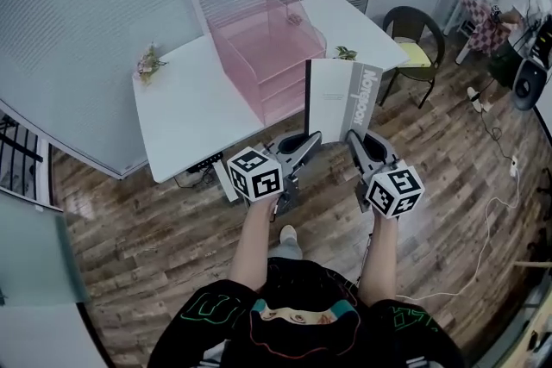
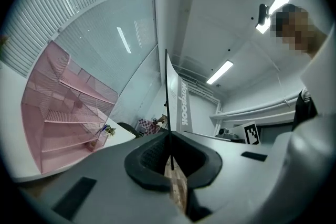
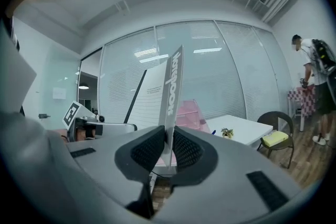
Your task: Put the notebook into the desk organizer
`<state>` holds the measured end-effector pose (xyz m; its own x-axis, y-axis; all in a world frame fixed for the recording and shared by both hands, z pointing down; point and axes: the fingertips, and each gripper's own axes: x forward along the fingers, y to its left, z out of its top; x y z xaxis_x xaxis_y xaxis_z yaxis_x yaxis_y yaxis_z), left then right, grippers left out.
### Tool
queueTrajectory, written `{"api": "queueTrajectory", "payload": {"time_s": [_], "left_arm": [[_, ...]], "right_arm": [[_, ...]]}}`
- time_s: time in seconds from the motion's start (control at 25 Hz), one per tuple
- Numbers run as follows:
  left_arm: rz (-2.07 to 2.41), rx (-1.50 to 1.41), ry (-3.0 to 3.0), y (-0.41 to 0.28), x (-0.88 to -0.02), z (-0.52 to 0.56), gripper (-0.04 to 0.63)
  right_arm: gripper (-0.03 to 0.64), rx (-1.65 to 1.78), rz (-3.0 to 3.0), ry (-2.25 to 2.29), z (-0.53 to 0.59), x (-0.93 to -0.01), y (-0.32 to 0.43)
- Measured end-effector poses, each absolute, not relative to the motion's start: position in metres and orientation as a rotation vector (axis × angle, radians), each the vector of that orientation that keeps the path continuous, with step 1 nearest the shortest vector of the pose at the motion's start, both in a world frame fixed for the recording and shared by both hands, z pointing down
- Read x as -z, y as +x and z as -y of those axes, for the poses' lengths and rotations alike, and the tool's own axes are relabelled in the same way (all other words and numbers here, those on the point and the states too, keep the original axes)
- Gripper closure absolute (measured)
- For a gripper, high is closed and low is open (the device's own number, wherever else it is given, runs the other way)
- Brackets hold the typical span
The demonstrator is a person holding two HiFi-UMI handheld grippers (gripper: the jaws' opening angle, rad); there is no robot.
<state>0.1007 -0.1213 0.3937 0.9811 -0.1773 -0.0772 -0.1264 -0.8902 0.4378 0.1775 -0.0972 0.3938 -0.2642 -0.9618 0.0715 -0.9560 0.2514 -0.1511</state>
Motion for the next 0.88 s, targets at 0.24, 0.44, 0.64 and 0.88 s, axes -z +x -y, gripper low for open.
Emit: {"api": "queueTrajectory", "payload": {"time_s": [0.24, 0.44, 0.64, 0.88], "left_arm": [[0.225, 0.148, 2.624, 0.112, -0.414, 0.181, 0.594], [0.232, 0.123, 2.563, 0.120, -0.439, 0.183, 0.594], [0.261, 0.123, 2.476, 0.129, -0.460, 0.196, 0.594], [0.298, 0.118, 2.384, 0.133, -0.490, 0.183, 0.594]], "right_arm": [[0.586, 0.322, -2.471, -1.903, 0.159, -0.413, 0.189], [0.586, 0.420, -2.499, -1.915, 0.163, -0.440, 0.197], [0.586, 0.522, -2.553, -1.897, 0.180, -0.459, 0.207], [0.586, 0.667, -2.615, -1.848, 0.172, -0.490, 0.212]]}}
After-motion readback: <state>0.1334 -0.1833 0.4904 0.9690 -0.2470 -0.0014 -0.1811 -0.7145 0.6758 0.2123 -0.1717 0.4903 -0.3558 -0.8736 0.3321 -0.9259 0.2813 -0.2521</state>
